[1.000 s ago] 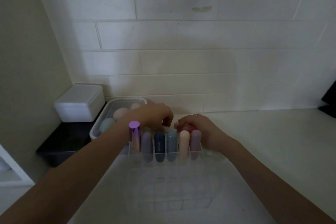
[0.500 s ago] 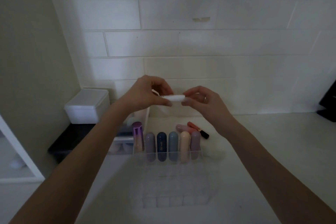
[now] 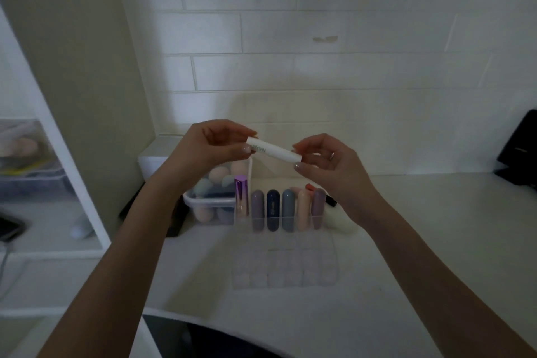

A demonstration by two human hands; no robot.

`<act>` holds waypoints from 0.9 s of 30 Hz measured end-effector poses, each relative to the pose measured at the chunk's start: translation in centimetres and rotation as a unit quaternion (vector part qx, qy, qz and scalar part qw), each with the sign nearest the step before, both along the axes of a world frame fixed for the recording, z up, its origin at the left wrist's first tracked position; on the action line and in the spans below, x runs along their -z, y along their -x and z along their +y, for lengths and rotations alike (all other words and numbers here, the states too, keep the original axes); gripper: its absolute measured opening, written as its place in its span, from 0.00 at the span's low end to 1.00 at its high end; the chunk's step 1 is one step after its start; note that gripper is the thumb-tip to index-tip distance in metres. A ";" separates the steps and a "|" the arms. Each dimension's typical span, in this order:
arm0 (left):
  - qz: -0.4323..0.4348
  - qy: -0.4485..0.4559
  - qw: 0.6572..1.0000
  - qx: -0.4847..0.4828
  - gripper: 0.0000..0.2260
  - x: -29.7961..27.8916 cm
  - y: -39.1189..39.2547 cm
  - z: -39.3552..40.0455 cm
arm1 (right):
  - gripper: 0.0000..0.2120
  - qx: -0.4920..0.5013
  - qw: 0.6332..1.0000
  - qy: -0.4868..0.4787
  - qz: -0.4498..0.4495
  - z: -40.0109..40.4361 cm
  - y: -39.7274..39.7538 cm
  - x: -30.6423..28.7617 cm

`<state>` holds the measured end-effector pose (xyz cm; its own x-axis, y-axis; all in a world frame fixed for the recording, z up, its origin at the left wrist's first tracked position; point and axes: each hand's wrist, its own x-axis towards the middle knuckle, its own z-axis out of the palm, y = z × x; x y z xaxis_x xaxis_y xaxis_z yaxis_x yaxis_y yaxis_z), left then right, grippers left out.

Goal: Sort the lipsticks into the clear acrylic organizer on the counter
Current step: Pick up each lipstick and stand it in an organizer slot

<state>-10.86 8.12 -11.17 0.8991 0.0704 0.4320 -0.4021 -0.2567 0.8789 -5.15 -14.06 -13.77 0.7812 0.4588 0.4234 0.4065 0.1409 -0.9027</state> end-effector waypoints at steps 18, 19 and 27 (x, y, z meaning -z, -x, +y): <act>-0.033 0.003 0.999 -0.036 0.09 2.3 3.8 -0.1 | 0.23 -0.012 0.978 0.175 -0.110 5.0 4.9 0.6; -0.033 0.000 0.999 -0.040 0.08 2.4 3.8 -0.2 | 0.23 0.004 0.977 0.177 -0.120 5.2 4.9 0.8; -0.038 -0.037 0.998 -0.045 0.08 2.8 3.7 0.0 | 0.22 0.056 0.961 0.213 -0.166 6.0 4.8 1.6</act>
<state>-14.54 8.10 -13.96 0.8555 0.1143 0.5050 -0.4389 -0.3575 0.8244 -9.95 -8.05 -15.37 0.6903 0.5666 0.4500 0.6729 -0.2742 -0.6870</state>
